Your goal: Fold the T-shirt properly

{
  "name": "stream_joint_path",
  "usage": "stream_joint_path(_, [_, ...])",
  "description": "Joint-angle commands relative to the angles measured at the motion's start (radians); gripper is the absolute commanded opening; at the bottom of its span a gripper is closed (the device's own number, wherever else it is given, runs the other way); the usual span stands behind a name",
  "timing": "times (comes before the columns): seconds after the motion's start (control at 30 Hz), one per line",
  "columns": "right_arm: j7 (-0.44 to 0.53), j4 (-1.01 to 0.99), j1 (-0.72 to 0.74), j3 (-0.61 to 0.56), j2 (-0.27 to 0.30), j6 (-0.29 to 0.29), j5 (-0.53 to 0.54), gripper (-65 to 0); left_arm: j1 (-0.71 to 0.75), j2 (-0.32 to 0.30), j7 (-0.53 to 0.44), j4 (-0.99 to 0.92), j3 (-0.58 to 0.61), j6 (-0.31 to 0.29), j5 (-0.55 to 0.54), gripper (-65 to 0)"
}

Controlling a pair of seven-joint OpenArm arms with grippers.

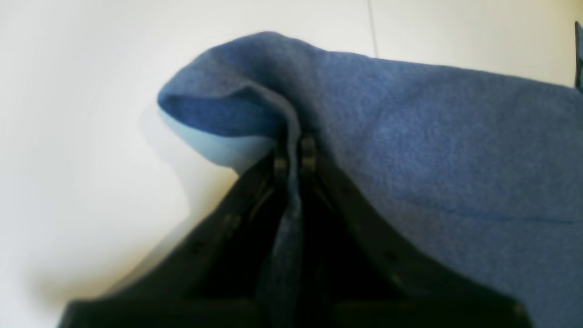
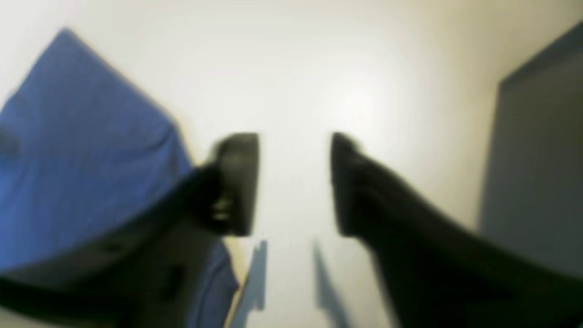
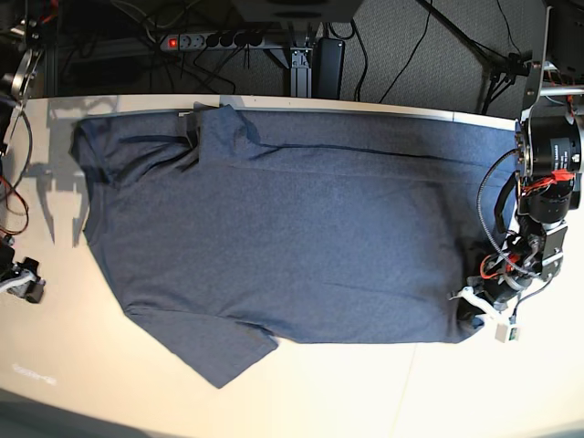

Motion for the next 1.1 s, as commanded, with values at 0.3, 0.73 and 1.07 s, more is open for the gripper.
stream_joint_path(0.3, [0.021, -0.460, 0.230, 0.006, -0.023, 0.025, 0.097, -31.3, -0.013, -0.009, 0.050, 0.001, 0.002, -0.004, 0.030, -65.0])
stream_joint_path(0.73, [0.040, -0.536, 0.243, 0.006, -0.192, 0.057, 0.003, -31.4, -0.013, -0.010, 0.057, 0.001, 0.002, -0.005, 0.030, -65.0])
stream_joint_path(1.07, [0.116, -0.535, 0.248, 0.005, -0.298, 0.058, -0.218, -31.4, -0.013, -0.010, 0.057, 0.001, 0.002, -0.005, 0.031, -65.0])
